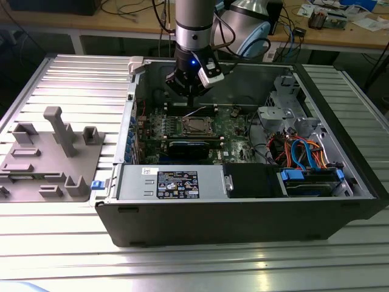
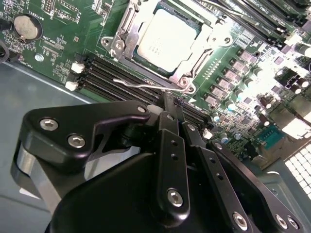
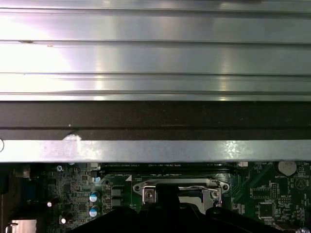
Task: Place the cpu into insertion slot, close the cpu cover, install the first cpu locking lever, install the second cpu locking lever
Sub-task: 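Install the first cpu locking lever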
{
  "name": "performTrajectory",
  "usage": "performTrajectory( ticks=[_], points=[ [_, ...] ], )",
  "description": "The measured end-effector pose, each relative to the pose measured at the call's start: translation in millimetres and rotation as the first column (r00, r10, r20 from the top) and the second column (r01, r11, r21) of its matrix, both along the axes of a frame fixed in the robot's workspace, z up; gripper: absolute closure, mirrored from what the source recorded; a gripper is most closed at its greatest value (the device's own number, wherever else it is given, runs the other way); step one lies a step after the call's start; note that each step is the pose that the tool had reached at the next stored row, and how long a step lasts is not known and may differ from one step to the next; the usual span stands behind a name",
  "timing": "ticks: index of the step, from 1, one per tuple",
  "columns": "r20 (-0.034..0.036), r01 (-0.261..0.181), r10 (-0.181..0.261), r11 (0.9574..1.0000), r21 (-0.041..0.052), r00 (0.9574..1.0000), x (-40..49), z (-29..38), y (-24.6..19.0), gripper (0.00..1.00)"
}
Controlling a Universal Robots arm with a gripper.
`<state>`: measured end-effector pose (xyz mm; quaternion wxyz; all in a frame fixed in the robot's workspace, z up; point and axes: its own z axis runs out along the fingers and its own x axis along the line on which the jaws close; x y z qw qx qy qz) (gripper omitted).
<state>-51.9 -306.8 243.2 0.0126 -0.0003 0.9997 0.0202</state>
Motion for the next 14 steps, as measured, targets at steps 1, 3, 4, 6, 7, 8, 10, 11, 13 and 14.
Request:
performTrajectory(
  ticks=[1,3,4,6,7,8,10,11,13,14],
  points=[
    [0.0,0.001,-0.001,1.0,0.0,1.0,1.1,-0.6,0.0,0.89],
    [0.0002,0.005,-0.005,1.0,0.0003,1.0,2.8,-1.9,0.0,0.89],
    [0.0,0.006,-0.006,1.0,0.0,1.0,3.3,-2.8,0.1,0.89],
    [0.0,0.006,-0.006,1.0,0.0001,1.0,4.2,-4.4,0.2,0.89],
    [0.0,0.006,-0.006,1.0,0.0001,1.0,5.1,-5.7,0.3,0.89],
    [0.0001,0.006,-0.006,1.0,0.0001,1.0,6.6,-7.3,0.5,0.89],
    [-0.0001,0.006,-0.006,1.0,-0.0001,1.0,8.4,-9.0,1.9,0.89],
    [0.0,0.006,-0.006,1.0,0.0001,1.0,9.0,-9.6,2.5,0.89],
    [0.0001,0.006,-0.006,1.0,-0.0005,1.0,10.3,-10.3,3.3,0.89],
    [0.0,0.006,-0.006,1.0,-0.0021,1.0,11.6,-10.8,3.8,0.89]
  ],
)
